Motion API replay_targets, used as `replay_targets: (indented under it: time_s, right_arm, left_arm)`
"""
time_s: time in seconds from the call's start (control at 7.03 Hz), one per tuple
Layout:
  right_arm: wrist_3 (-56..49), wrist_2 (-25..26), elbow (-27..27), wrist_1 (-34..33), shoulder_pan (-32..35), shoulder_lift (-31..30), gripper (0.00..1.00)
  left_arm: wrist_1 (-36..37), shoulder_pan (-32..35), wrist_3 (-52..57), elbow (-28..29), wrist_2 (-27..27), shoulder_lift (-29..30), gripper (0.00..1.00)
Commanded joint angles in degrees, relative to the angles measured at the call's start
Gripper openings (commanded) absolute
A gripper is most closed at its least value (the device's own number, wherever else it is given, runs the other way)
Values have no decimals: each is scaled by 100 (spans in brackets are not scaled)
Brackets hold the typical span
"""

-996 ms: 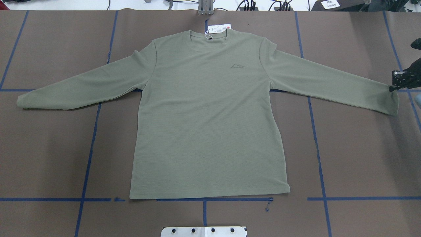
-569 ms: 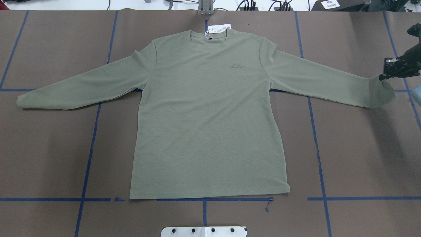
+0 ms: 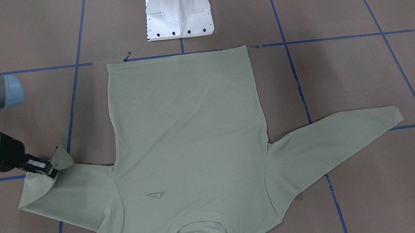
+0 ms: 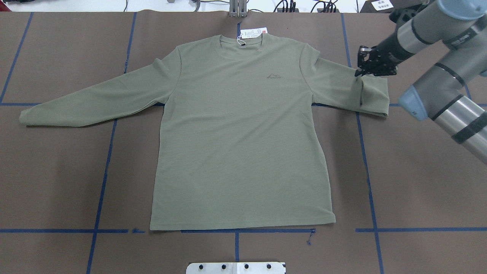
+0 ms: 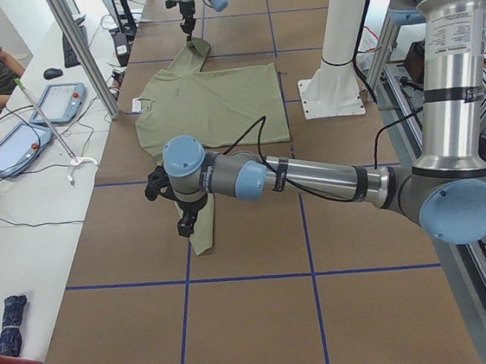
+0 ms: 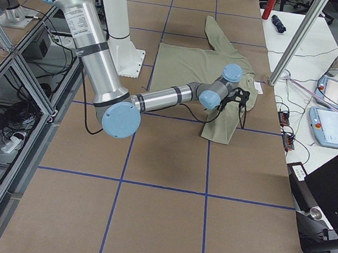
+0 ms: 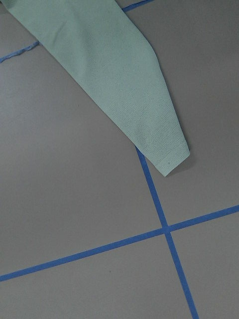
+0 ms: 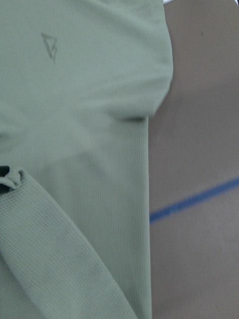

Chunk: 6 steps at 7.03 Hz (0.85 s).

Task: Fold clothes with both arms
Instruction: 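Grasp the sleeve cuff with the right gripper and lift it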

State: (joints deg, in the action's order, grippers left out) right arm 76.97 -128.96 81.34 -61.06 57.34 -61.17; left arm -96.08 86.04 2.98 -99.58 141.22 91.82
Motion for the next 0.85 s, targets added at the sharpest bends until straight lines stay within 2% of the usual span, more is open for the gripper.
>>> replay_targets:
  time_s: [0.0,0.14,0.28,0.43,0.57,0.71]
  right_arm:
    - [782,1157,-492,-561,-826,1538,0]
    - [1054,1719,-1244,-539,-1230,2426,0]
    - [1057,2299,-1774,-521,-1599,2957,0]
    - [1057,2418,-1936,-512,-1725,3171,0]
    - [1048,2541,-2390,-338,-1891,3547,0]
    - [1057,2986,-3064,125,-2189,3873,0]
  left_arm:
    - [-7,0,0,0,2,-15,100]
    - [-7,0,9,0,2,-24,100]
    - [-7,0,18,9,2,-24,100]
    - [-7,0,35,52,2,-33,100]
    - [-7,-9,27,44,2,-33,100]
    - [2,0,18,9,11,-33,100]
